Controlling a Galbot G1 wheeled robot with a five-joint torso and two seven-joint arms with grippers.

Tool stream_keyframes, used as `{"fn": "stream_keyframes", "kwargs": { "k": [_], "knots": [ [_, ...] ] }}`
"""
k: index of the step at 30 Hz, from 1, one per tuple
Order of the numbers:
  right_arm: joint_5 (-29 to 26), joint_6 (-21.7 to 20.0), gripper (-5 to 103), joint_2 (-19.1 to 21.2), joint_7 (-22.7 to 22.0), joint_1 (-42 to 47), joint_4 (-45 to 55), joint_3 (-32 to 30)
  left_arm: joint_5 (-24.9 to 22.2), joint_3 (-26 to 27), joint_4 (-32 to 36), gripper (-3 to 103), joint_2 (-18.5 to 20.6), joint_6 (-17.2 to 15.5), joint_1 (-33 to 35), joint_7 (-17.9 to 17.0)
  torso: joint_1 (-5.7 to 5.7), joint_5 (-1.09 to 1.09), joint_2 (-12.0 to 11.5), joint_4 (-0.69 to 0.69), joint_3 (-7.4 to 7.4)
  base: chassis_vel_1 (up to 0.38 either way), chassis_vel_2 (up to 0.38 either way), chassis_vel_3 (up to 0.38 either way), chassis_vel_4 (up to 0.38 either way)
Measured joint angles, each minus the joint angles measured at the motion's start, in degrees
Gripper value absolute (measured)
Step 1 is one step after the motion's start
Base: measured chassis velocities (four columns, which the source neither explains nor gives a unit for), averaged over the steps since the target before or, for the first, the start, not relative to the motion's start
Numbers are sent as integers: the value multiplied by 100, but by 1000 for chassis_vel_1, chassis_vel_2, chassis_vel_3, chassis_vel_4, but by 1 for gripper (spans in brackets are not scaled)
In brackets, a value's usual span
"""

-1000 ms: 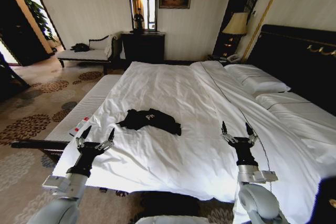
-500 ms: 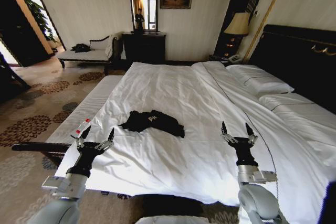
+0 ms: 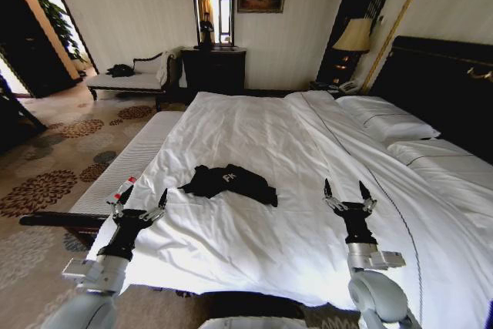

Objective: Fold the clothes on the bed.

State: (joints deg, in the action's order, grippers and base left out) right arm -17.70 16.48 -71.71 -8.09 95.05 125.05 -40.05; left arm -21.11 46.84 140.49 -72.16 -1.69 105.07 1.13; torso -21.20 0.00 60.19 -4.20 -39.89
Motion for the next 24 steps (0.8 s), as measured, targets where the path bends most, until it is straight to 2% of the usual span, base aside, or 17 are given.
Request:
{"fn": "stream_keyframes", "kwargs": {
  "k": [6, 8, 9, 10, 12, 13, 15, 16, 19, 20, 24],
  "knots": [
    [2, 44, 100, 4, -20, -66, -69, 63, 15, -1, -39, 100, -39, 10, -18, -34, 0, 0, 0, 0, 0, 2, 38, 0, -33],
    [-75, 106, 100, 21, -37, -115, -98, 124, 9, -6, -46, 100, -72, 19, -59, -190, 0, 0, 0, 0, 0, 0, 0, 0, 0],
    [-129, 108, 100, 41, -45, -136, -101, 157, -86, -11, -22, 100, -101, -5, -134, -405, 0, 0, 0, 1, 0, 0, 0, 0, 0],
    [-129, 108, 100, 41, -45, -136, -101, 157, -86, -11, -22, 100, -101, -5, -134, -405, 0, 0, 0, 1, 0, 0, 0, 0, 0],
    [-257, 92, 100, 120, -62, -199, -107, 215, -549, 9, 150, 100, -85, -240, -289, -839, 0, 0, 0, 0, 0, 0, 0, 0, 0],
    [-349, 61, 100, 225, -75, -277, -140, 257, -955, 79, 231, 100, -10, -464, -402, -1105, 0, 2, 0, -2, 0, 0, 0, 0, 0],
    [-497, -30, 100, 441, -114, -441, -219, 324, -1381, 217, 269, 100, 146, -728, -527, -1313, 0, 0, 0, -1, 0, 0, 0, 0, 0],
    [-497, -30, 100, 441, -114, -441, -219, 324, -1381, 217, 269, 100, 146, -728, -527, -1313, 0, 0, 0, -1, 0, 0, 0, 0, 0],
    [-917, -371, 100, 883, -346, -790, -330, 585, -1462, 429, 272, 100, 321, -900, -638, -1301, 0, 0, 0, 0, -1, 0, 0, 0, 0],
    [-917, -371, 100, 883, -346, -790, -330, 585, -1462, 429, 272, 100, 321, -900, -638, -1301, 0, 0, 0, 0, -1, 0, 0, 0, 0],
    [-1753, -865, 100, 1220, -765, -1211, -346, 1041, -1574, 503, 274, 100, 341, -1012, -768, -1282, 0, 0, 0, 0, 0, 0, 0, 0, 0]
  ]
}}
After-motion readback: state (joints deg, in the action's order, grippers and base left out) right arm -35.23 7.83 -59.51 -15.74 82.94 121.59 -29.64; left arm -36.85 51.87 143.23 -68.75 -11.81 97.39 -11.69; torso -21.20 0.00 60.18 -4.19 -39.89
